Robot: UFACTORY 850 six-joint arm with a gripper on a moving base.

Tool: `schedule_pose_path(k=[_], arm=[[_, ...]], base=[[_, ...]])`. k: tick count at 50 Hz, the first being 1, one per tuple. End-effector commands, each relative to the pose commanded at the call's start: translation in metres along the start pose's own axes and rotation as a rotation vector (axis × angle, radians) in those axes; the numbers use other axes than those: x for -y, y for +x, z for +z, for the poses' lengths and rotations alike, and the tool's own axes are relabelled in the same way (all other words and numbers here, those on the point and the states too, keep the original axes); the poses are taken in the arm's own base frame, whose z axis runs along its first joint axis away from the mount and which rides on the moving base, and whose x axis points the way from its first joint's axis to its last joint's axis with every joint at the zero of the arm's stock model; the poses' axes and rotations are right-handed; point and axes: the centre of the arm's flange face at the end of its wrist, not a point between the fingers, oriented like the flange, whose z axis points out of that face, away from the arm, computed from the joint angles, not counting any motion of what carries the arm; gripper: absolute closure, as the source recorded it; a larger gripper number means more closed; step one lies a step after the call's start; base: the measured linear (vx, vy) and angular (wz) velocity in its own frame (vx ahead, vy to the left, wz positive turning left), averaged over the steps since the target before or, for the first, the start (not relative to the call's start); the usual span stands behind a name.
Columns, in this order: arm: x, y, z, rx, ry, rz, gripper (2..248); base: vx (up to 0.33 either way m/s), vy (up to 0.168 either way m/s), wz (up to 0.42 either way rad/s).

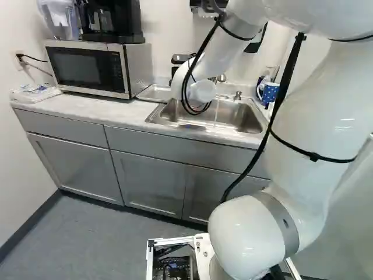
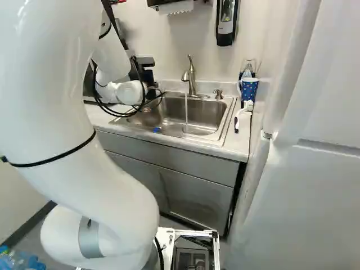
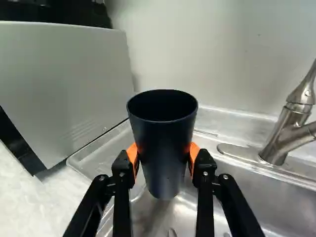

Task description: Rinse the cup and place it in the tray

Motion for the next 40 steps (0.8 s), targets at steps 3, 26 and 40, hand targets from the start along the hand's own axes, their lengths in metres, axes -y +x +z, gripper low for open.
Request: schedule_pose_path(k=[3, 26, 40], arm=[[0.003, 0.004, 0.005, -0.007, 0.005, -0.001, 130], [0.026, 0.010, 0.046, -0.018, 0.046, -0.007, 130], [0.042, 0.011, 0.070, -0.026, 0.072, -0.011, 130]], base=[[0.000, 0.000, 0.000], [0.000, 0.000, 0.000], [0.000, 0.000, 0.000]])
